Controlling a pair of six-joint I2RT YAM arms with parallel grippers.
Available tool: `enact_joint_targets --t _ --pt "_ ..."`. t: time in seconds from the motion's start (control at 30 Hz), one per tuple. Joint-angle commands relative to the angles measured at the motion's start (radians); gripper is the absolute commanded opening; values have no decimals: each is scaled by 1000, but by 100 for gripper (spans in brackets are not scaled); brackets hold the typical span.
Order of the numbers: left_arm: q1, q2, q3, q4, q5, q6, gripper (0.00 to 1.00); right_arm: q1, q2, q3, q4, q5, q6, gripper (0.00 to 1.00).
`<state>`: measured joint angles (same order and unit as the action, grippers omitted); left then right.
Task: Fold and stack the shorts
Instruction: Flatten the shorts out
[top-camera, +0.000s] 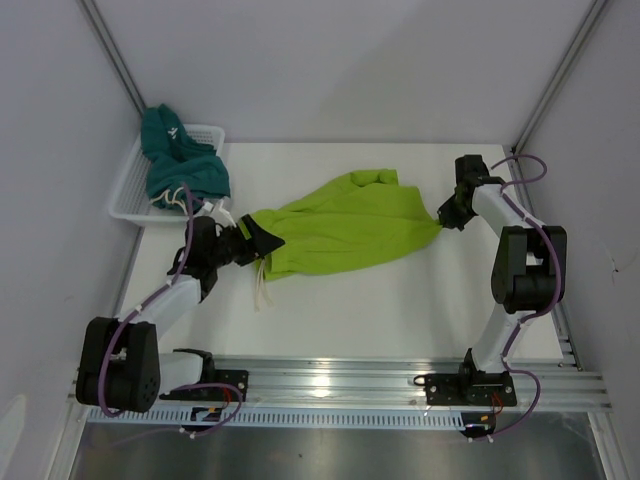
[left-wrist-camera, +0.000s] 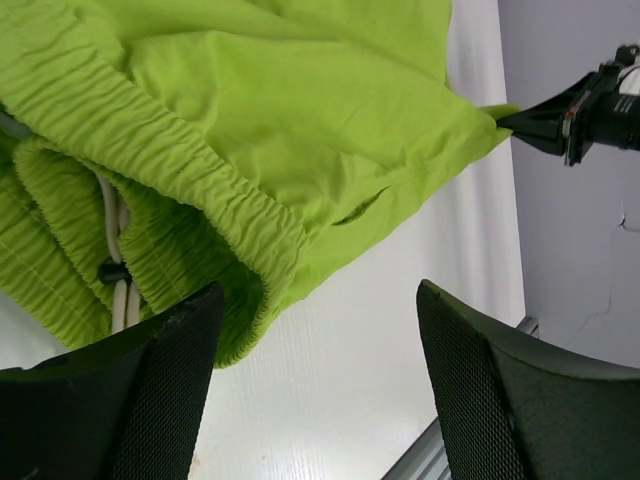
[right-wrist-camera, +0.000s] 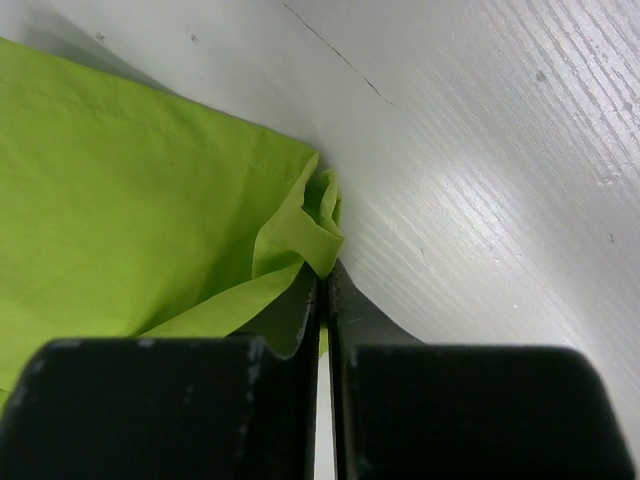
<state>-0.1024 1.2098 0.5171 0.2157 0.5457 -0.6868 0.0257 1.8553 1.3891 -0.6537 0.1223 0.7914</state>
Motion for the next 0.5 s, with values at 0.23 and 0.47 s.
enact_joint_targets --t 0.23,0.47 --pt "-86 16 14 2 -78 62 69 -1 -54 -2 8 -6 -8 0" --pt "-115 23 52 -105 -161 104 62 -3 -56 -5 11 -16 -8 0"
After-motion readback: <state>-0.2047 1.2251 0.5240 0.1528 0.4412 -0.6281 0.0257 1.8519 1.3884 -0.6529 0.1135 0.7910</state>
